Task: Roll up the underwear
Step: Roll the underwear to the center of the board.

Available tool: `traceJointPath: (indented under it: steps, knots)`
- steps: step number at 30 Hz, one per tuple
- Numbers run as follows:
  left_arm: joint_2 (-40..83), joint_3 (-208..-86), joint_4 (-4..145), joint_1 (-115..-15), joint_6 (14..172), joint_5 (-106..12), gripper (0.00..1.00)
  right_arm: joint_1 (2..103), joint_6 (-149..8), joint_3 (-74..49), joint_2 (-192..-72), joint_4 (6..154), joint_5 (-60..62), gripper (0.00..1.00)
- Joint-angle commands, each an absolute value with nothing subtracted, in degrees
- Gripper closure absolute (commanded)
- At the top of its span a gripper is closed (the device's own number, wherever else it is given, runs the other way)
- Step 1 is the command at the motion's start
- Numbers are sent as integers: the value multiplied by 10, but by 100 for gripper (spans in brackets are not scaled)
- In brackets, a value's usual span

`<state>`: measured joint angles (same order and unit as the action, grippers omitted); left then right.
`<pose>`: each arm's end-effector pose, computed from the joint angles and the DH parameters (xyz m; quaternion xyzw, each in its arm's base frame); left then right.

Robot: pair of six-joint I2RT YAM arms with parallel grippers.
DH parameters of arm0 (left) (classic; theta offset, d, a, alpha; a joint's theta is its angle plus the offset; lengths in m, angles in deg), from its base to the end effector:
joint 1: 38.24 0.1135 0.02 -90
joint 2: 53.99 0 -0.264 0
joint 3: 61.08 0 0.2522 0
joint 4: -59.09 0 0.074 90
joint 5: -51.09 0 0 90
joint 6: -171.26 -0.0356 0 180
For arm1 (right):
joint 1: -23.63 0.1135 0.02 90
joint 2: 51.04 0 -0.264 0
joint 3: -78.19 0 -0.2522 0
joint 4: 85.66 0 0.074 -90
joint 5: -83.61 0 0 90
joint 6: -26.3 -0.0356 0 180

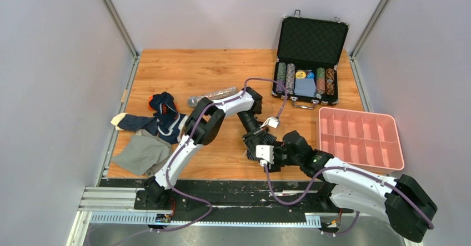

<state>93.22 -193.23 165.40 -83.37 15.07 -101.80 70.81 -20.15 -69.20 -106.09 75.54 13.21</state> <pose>0.2869 -0.3331 0.1139 -0.5987 -0.5798 0.5359 0.1350 0.1154 0.1421 0.1627 -0.6880 0.5806 0.1678 0.4016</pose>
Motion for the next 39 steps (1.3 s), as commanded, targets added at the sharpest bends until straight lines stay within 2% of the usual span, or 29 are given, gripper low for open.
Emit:
traceJointPath:
  steps: [1,11,15,20,24,26,28,30,31,32,33,34,35,36,38,39]
  knots:
    - [978,-1943,1680,-841,156,-991,93,714,-212,-674,-1073,801,134,39]
    - [986,-1945,1680,-824,168,-1016,94,713,-196,-678,-1120,794,159,42]
    - [986,-1943,1679,-820,166,-1019,94,711,-193,-682,-1138,800,156,46]
    - [982,-1942,1680,-814,164,-1033,94,703,-188,-673,-1173,824,160,66]
    - [973,-1935,1681,-803,162,-1057,93,680,-196,-634,-1227,772,177,70]
    - [965,-1928,1678,-796,161,-1070,91,670,-187,-610,-1261,733,193,78]
    - [951,-1908,1654,-787,178,-1091,84,661,-169,-592,-1287,697,215,89]
    - [922,-1866,1575,-770,252,-1120,72,637,-173,-576,-1313,670,245,94]
    - [909,-1844,1529,-757,346,-1136,63,616,-175,-558,-1329,645,272,96]
    - [874,-1797,1418,-742,400,-1141,53,596,-174,-538,-1345,621,296,97]
    - [852,-1768,1356,-734,525,-1130,18,580,-171,-518,-1360,604,318,97]
    - [801,-1707,1221,-727,584,-1117,9,567,-169,-496,-1376,587,332,97]
    - [774,-1676,1154,-708,695,-1085,2,557,-173,-475,-1396,570,343,97]
    - [722,-1615,1023,-689,747,-1045,1,547,-177,-452,-1419,549,354,97]
    - [661,-1557,895,-656,872,-967,0,536,-182,-408,-1464,510,370,97]
    - [633,-1545,880,-646,924,-930,0,532,-184,-390,-1483,494,374,97]
